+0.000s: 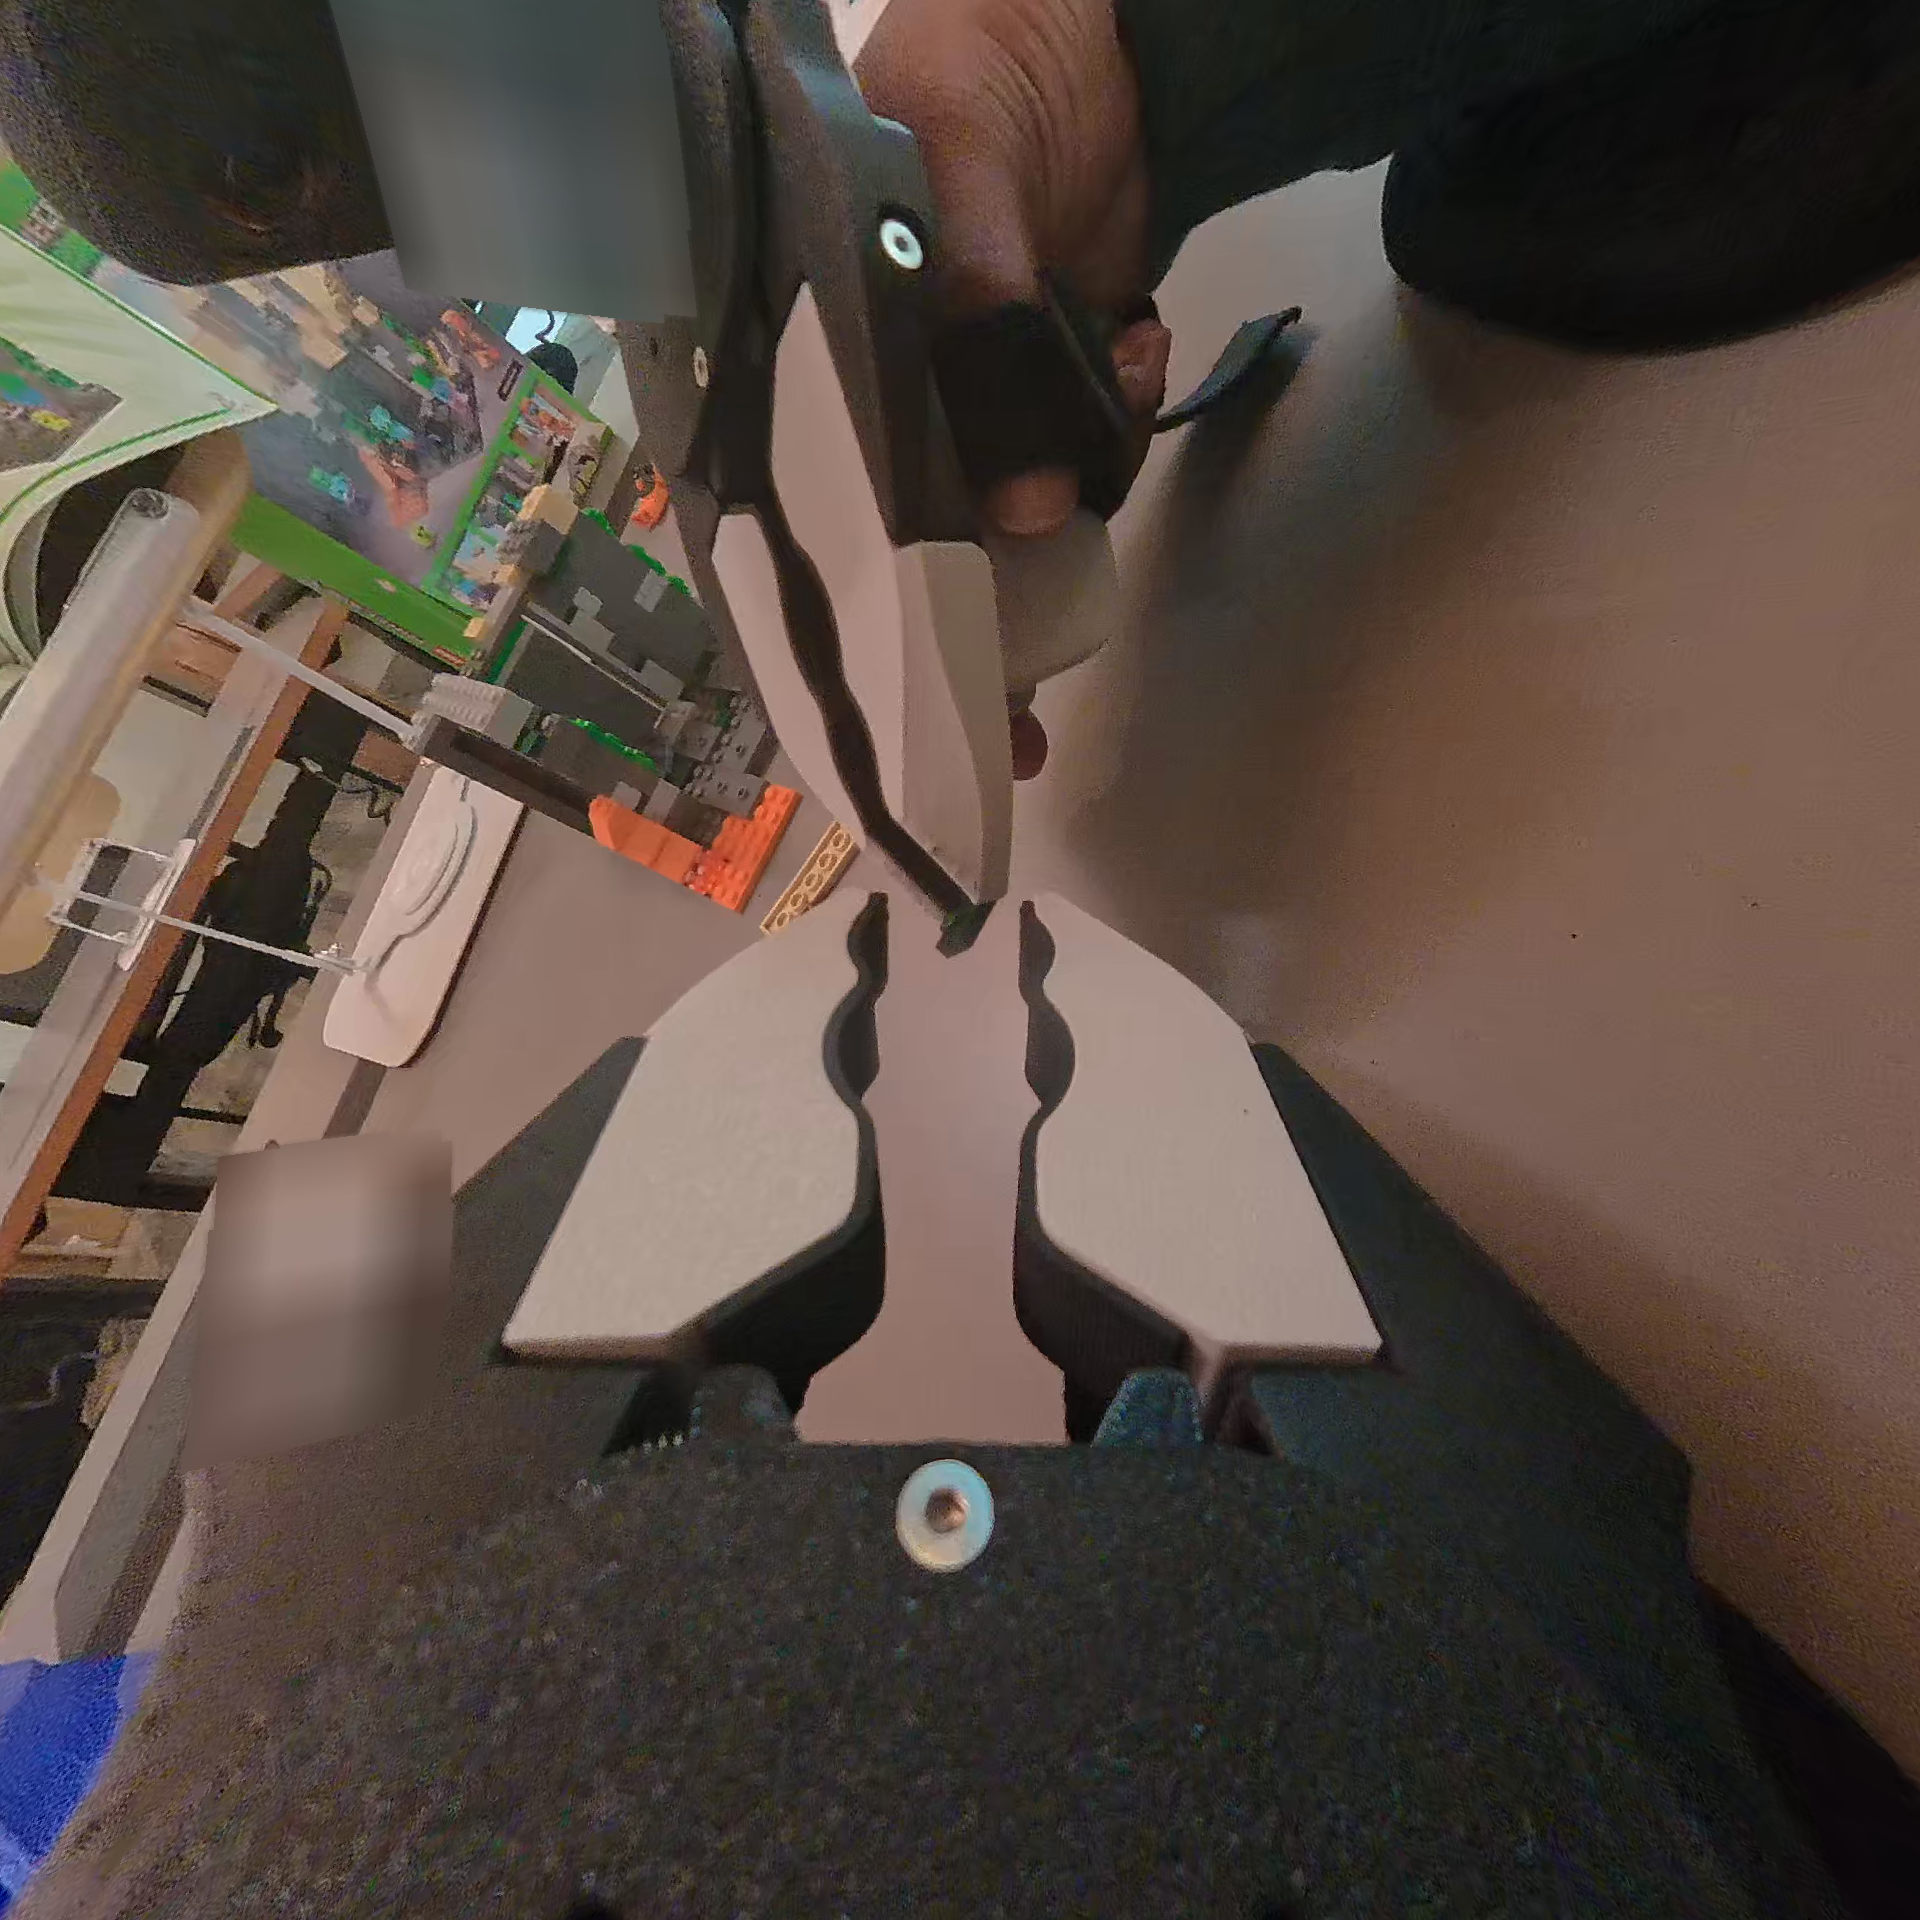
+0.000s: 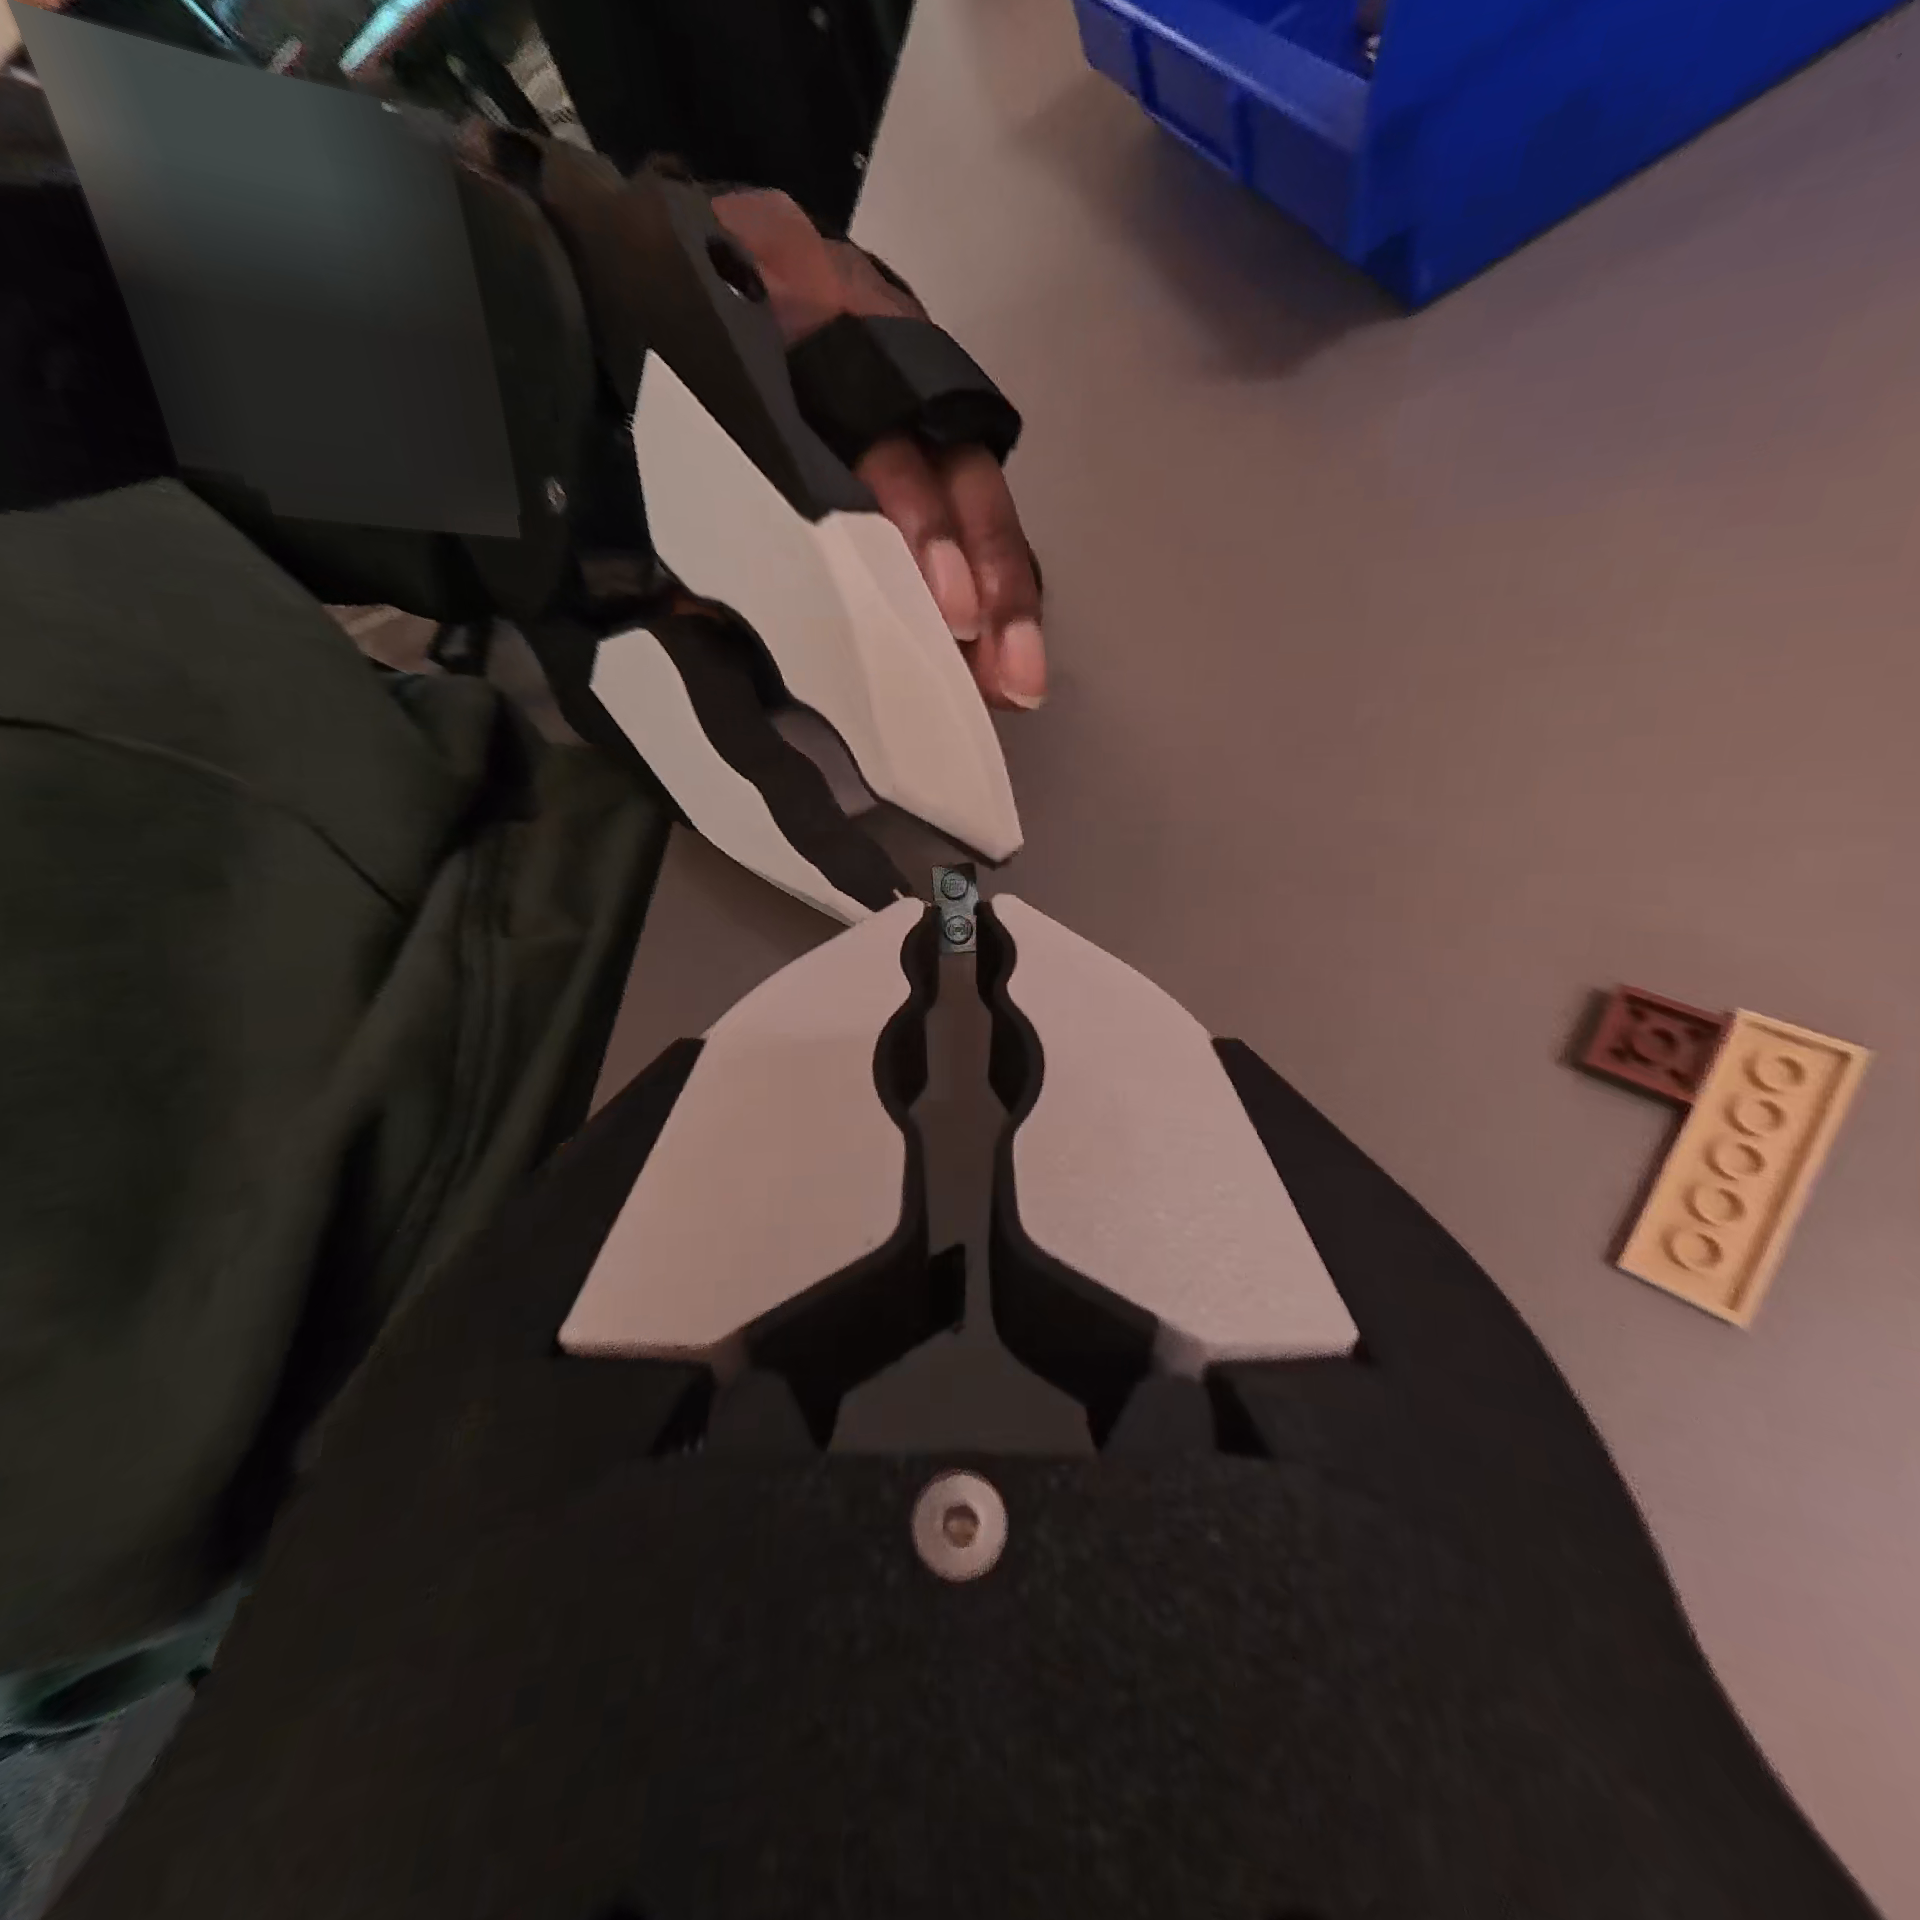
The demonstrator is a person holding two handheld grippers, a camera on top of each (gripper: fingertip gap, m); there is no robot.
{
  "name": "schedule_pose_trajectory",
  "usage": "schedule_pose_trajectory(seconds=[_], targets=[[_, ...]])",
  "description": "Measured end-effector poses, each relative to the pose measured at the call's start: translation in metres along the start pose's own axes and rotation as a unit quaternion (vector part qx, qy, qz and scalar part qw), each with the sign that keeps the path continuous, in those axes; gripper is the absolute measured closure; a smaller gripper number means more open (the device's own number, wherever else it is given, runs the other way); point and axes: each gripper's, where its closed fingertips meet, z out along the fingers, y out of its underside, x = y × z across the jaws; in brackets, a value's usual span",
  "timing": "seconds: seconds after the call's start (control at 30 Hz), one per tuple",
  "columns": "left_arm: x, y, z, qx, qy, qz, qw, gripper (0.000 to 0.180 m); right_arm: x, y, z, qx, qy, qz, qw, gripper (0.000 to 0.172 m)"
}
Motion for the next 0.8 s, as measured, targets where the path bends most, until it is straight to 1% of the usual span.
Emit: schedule_pose_trajectory(seconds=[0.03,0.1,0.23,0.27,0.3,0.33,0.37,0.43,0.47,0.5,0.57,0.6,0.67,0.73,0.8], targets=[[0.0,-0.001,0.0,0.001,-0.002,0.005,1.0,0.159,-0.003,-0.002,0.0,0.004,-0.008,0.001,1.0,0.165],[0.001,-0.003,-0.002,0.006,-0.003,0.014,1.0,0.17,-0.005,-0.003,-0.001,0.007,-0.013,0.002,1.0,0.165],[-0.001,-0.004,-0.006,0.002,-0.007,0.023,1.0,0.174,-0.008,-0.008,-0.003,0.026,-0.025,-0.001,0.999,0.165],[-0.003,-0.003,-0.008,-0.004,-0.007,0.024,1.0,0.175,-0.007,-0.01,-0.004,0.032,-0.019,-0.003,0.999,0.163],[-0.006,-0.001,-0.011,-0.01,-0.012,0.024,1.0,0.175,-0.004,-0.012,-0.007,0.036,-0.007,-0.012,0.999,0.153],[-0.011,0.001,-0.014,-0.012,-0.02,0.021,0.999,0.176,0.001,-0.014,-0.01,0.041,0.016,-0.026,0.999,0.145],[-0.017,0.004,-0.018,-0.016,-0.028,0.015,0.999,0.176,0.009,-0.017,-0.014,0.047,0.049,-0.038,0.997,0.142],[-0.033,0.011,-0.029,-0.029,-0.055,0.0,0.998,0.176,0.032,-0.02,-0.025,0.051,0.128,-0.05,0.989,0.142],[-0.042,0.016,-0.035,-0.037,-0.069,-0.007,0.997,0.176,0.047,-0.018,-0.032,0.043,0.18,-0.055,0.981,0.144],[-0.053,0.022,-0.042,-0.046,-0.086,-0.016,0.995,0.176,0.062,-0.015,-0.039,0.027,0.233,-0.061,0.97,0.146],[-0.074,0.035,-0.057,-0.066,-0.117,-0.039,0.99,0.176,0.084,-0.006,-0.048,-0.009,0.308,-0.068,0.949,0.149],[-0.086,0.042,-0.066,-0.075,-0.136,-0.054,0.986,0.176,0.091,-0.001,-0.05,-0.026,0.331,-0.064,0.941,0.15],[-0.108,0.059,-0.082,-0.095,-0.164,-0.09,0.978,0.175,0.101,0.01,-0.049,-0.059,0.352,-0.048,0.933,0.15],[-0.127,0.079,-0.099,-0.119,-0.193,-0.127,0.966,0.175,0.107,0.018,-0.047,-0.082,0.36,-0.033,0.929,0.15],[-0.14,0.102,-0.111,-0.146,-0.207,-0.169,0.953,0.175,0.113,0.024,-0.048,-0.098,0.372,-0.025,0.923,0.15]])
